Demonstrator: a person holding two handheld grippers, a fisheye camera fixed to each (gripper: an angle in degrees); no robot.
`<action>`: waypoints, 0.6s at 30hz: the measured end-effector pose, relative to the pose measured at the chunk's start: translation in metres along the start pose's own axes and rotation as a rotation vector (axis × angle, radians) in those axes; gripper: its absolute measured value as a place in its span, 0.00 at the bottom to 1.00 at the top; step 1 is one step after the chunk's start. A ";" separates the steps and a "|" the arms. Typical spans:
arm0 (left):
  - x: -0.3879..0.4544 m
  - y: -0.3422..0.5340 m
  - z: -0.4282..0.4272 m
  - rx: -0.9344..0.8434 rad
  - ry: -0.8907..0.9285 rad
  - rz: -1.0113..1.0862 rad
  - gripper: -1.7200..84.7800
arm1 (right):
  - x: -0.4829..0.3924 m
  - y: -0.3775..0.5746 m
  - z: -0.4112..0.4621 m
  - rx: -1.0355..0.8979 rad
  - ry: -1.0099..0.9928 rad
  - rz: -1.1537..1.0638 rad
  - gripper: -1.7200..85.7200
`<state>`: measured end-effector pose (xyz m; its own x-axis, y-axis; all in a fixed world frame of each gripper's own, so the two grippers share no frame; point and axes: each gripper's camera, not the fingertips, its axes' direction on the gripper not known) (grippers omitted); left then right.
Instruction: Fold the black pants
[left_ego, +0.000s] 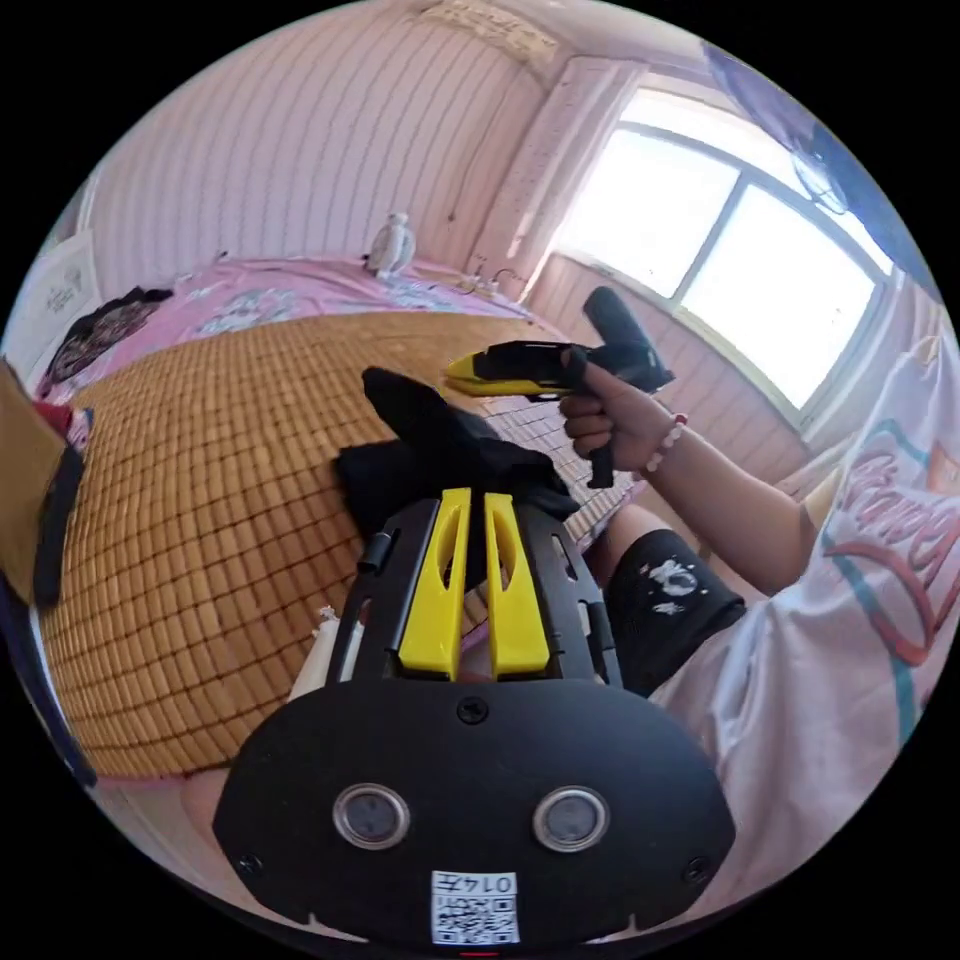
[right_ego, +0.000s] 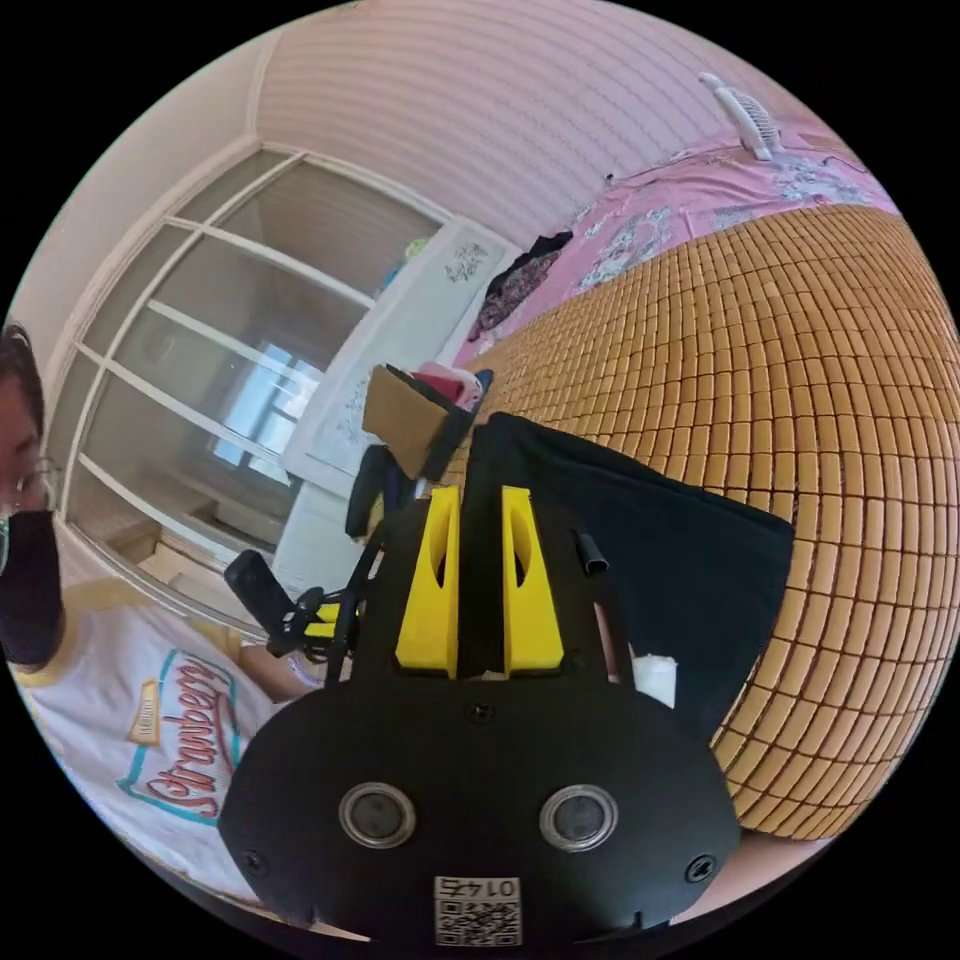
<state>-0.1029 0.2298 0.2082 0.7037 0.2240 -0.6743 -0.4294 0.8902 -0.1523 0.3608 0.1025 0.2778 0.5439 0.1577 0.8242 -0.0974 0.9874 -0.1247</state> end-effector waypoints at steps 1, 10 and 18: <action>-0.018 0.011 -0.001 -0.053 -0.026 -0.056 0.01 | -0.006 0.006 0.014 -0.029 0.080 -0.012 0.06; -0.042 -0.006 0.035 -0.064 0.046 -0.090 0.02 | -0.047 0.065 0.079 -0.301 0.215 -0.166 0.06; -0.033 -0.003 0.051 -0.250 -0.019 -0.031 0.01 | -0.073 0.094 0.121 -0.456 0.301 -0.263 0.08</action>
<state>-0.0965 0.2402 0.2678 0.7278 0.2078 -0.6535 -0.5326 0.7716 -0.3478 0.2113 0.1824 0.2731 0.7197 -0.1615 0.6752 0.4029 0.8892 -0.2168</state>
